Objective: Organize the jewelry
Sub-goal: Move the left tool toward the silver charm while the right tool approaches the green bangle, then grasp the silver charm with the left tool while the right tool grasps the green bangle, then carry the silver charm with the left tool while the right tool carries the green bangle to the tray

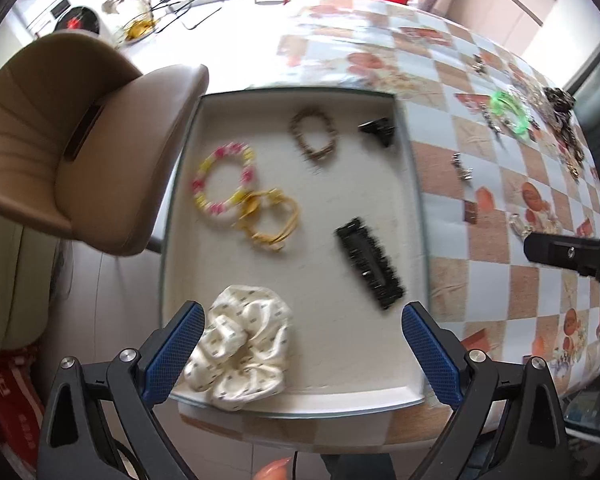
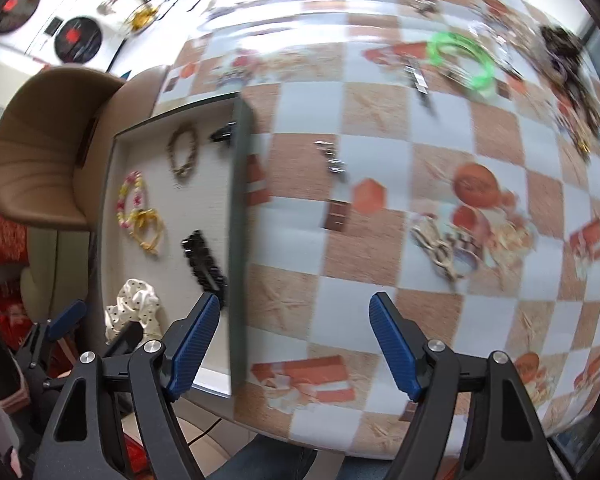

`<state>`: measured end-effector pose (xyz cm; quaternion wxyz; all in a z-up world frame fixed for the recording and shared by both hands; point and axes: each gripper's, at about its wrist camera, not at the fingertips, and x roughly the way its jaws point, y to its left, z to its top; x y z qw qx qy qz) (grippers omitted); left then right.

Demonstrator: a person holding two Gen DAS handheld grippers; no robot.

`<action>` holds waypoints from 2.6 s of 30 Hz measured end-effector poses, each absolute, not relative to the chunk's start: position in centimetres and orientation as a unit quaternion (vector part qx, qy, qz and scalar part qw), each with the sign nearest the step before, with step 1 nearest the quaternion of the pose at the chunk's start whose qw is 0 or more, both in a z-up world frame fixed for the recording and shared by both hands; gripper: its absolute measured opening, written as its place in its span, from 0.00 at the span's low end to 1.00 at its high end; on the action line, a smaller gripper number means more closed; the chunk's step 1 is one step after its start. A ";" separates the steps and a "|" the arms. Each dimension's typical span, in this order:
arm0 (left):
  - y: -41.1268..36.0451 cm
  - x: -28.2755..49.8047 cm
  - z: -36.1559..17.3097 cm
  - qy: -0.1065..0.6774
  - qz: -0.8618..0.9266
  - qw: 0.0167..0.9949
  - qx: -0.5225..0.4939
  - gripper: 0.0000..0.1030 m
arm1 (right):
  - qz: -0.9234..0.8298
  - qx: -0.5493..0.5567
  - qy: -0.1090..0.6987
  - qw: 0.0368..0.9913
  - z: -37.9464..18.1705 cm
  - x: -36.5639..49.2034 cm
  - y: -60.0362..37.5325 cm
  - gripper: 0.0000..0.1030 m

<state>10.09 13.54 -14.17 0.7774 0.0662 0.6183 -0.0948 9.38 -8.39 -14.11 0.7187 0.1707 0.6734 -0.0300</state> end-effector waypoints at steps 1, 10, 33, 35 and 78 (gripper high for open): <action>12.8 10.2 -13.9 0.617 -0.099 0.778 0.070 0.98 | -0.033 0.176 0.672 0.718 -14.2 9.2 -9.0 0.80; 4.8 11.7 -12.6 0.610 -0.115 0.778 0.092 0.98 | -0.054 0.216 0.668 0.710 -14.4 8.3 -17.2 0.81; -5.7 16.7 -17.2 0.649 -0.105 0.752 0.049 0.98 | -0.065 0.205 0.674 0.706 -16.4 14.1 -28.9 1.00; -6.2 17.3 -17.9 0.650 -0.103 0.752 0.047 0.98 | -0.065 0.205 0.674 0.707 -16.7 15.0 -29.4 1.00; -7.0 19.4 -21.8 0.650 -0.124 0.749 -0.024 0.07 | -0.125 0.131 0.655 0.734 -19.8 23.8 -28.8 0.07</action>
